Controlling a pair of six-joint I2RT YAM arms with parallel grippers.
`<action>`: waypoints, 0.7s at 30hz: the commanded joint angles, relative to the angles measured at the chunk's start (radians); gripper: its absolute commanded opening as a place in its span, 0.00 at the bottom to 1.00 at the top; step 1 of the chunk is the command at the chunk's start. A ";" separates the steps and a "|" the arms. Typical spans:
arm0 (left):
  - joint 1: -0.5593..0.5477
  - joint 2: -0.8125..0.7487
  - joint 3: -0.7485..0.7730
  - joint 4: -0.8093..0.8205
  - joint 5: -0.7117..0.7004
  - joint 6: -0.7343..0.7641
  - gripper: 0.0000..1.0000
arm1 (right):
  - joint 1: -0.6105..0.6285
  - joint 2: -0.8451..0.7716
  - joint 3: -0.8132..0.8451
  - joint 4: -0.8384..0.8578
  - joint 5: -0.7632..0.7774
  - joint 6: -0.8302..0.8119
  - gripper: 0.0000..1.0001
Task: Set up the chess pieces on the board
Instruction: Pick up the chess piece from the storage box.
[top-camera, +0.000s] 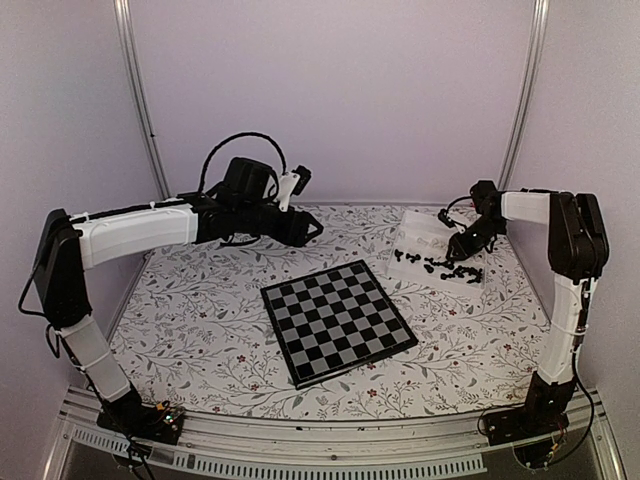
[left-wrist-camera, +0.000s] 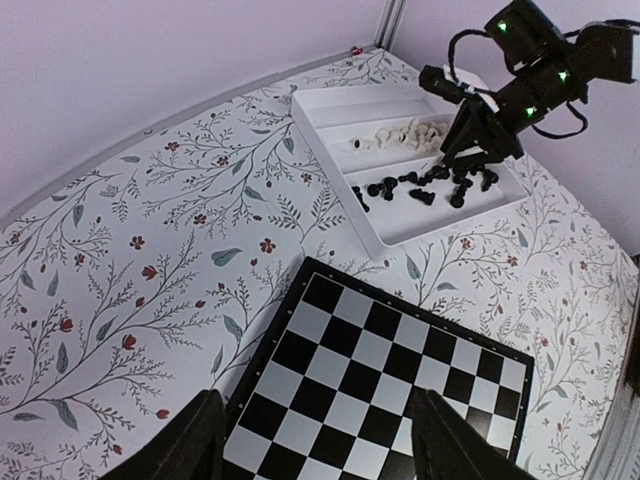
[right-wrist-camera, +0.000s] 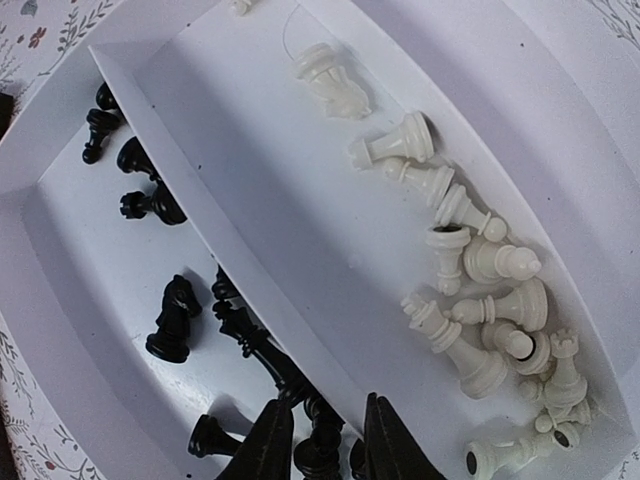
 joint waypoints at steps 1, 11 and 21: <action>-0.013 0.015 0.029 -0.003 0.007 -0.004 0.65 | 0.016 -0.048 -0.047 -0.005 0.015 0.007 0.30; -0.015 0.013 0.030 -0.006 0.008 -0.006 0.65 | 0.034 -0.089 -0.078 0.012 0.048 0.008 0.29; -0.016 0.010 0.032 -0.006 0.011 -0.009 0.65 | 0.039 -0.134 -0.111 0.022 0.066 0.006 0.32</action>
